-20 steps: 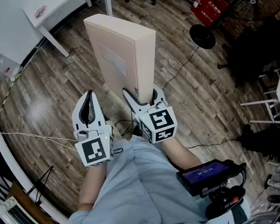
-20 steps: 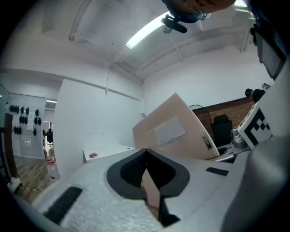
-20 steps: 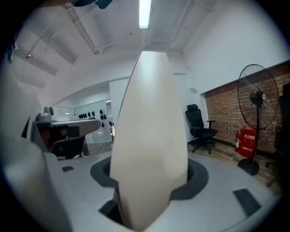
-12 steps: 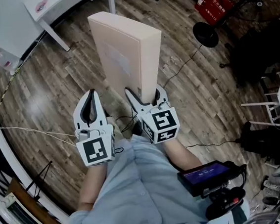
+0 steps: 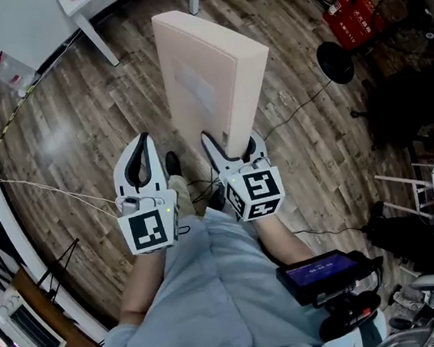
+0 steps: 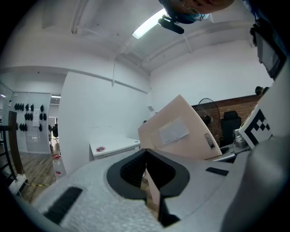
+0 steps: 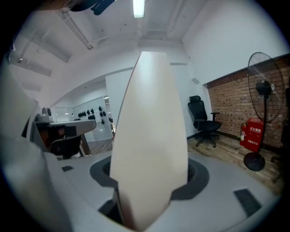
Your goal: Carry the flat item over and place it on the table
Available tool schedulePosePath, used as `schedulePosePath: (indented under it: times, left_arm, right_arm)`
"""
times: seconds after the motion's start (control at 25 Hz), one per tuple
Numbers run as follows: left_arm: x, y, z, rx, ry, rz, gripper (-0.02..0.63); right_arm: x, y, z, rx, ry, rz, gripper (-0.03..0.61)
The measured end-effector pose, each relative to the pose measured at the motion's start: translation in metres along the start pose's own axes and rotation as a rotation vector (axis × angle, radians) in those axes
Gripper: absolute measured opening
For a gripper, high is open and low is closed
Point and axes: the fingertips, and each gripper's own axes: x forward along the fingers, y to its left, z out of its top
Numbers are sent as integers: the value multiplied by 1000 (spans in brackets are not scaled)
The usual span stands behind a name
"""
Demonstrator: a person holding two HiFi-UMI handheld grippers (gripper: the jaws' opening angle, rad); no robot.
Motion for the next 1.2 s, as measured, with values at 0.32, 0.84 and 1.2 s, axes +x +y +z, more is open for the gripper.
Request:
schedulePosePath:
  times: [0.32,0.84,1.2]
  left_arm:
    - [78,77,4,-9,10,-2,9]
    - [150,193,27,27,-75,-34,9]
    - [176,198,23,9,-78,-69,9]
  right_arm:
    - [106,8,33,-13,15,-8,278]
    - [231,55,106,-36,-75,-23,278]
    - [251,48,122,-45,-91,-44,278]
